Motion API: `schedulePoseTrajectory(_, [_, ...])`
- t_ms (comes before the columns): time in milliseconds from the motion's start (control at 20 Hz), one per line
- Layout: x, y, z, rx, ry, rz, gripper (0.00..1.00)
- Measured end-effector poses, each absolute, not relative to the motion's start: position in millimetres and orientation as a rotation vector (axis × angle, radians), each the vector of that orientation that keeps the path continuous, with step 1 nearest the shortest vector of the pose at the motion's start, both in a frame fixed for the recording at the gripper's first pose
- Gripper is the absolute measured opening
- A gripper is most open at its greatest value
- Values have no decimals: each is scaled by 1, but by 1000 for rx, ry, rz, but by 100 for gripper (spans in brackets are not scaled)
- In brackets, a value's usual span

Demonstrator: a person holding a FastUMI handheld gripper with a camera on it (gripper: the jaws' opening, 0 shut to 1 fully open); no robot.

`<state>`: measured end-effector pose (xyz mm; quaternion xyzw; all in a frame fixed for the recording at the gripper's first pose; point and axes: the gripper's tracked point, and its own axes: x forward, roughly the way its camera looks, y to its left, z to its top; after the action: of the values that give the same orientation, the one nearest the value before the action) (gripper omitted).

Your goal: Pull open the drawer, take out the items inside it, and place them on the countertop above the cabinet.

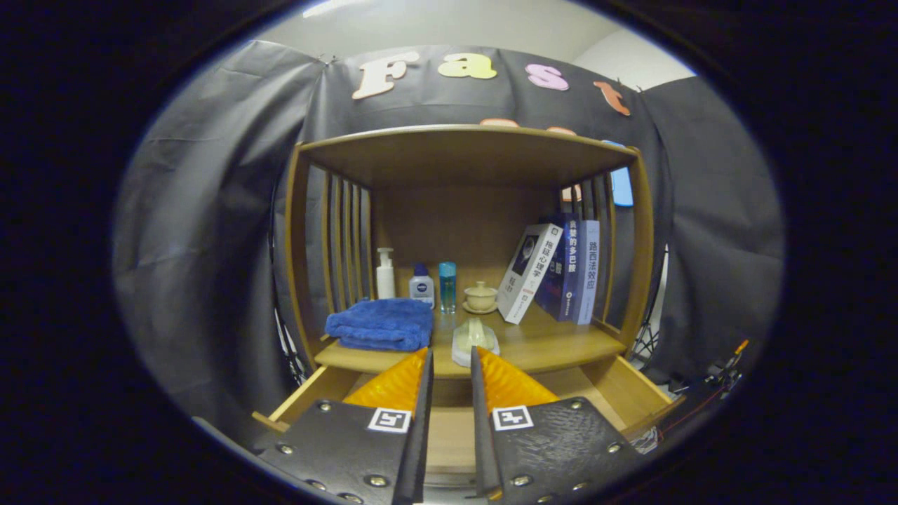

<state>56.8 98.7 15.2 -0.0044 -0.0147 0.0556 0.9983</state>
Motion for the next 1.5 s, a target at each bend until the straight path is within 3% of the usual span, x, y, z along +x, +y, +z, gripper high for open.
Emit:
schedulePoseTrajectory(200, [35,92,-4,-6,-51,110,31])
schedulePoseTrajectory(600, [11,71,-58,24,-70,80,68])
schedulePoseTrajectory(850, [7,55,-94,28,-19,56,100])
schedulePoseTrajectory(1500, [24,50,-153,31,57,87,100])
